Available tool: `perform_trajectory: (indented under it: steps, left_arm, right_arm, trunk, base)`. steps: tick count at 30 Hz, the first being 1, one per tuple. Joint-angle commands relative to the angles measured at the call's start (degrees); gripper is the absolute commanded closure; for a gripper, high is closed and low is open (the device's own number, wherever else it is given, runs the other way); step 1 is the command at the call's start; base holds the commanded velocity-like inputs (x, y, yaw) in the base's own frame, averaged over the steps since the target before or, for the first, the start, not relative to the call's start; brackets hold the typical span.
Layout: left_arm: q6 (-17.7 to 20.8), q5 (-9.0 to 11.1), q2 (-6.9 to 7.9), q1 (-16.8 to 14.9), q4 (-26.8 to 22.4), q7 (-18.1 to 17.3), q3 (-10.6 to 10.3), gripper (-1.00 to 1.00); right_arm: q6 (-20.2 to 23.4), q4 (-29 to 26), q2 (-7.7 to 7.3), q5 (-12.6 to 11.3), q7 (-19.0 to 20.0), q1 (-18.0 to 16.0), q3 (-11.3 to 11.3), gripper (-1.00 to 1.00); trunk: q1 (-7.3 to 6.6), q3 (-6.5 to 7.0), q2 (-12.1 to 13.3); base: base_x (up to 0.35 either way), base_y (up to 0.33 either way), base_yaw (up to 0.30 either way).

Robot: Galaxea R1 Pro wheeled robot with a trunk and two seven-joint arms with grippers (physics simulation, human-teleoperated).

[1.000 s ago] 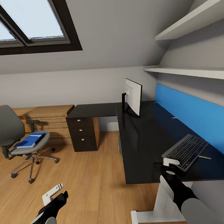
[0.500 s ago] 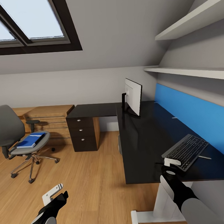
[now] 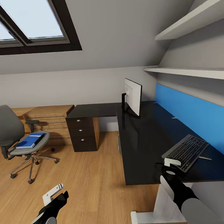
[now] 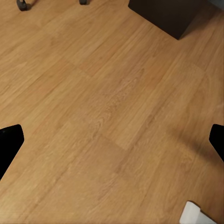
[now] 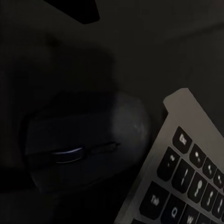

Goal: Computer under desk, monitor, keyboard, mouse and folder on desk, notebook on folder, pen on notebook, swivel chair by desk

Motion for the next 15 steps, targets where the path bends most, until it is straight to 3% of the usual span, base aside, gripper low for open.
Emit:
perform_trajectory:
  steps: [1, 6, 15]
  left_arm:
    - [0.1, 0.4, 0.03, 0.0, -0.1, 0.5, -0.1, -1.00]
    - [0.1, 0.4, 0.04, 0.0, -0.1, 0.5, -0.1, -1.00]
    - [0.0, 0.4, 0.00, 0.0, -0.2, 0.5, -0.1, -1.00]
  right_arm:
    - [0.3, -0.1, -0.01, -0.3, -0.2, 0.0, 0.1, -1.00]
    - [0.3, -0.1, -0.01, -0.2, -0.2, 0.0, 0.1, -1.00]
    - [0.3, -0.1, -0.01, -0.2, -0.2, 0.0, 0.1, -1.00]
  trunk:
    - [0.00, -0.06, 0.0]
    - [0.00, -0.06, 0.0]
    - [1.98, -1.68, -3.6]
  base:
    - [0.002, -0.001, 0.000]
    - [0.001, 0.000, 0.000]
    - [0.000, 0.000, 0.000]
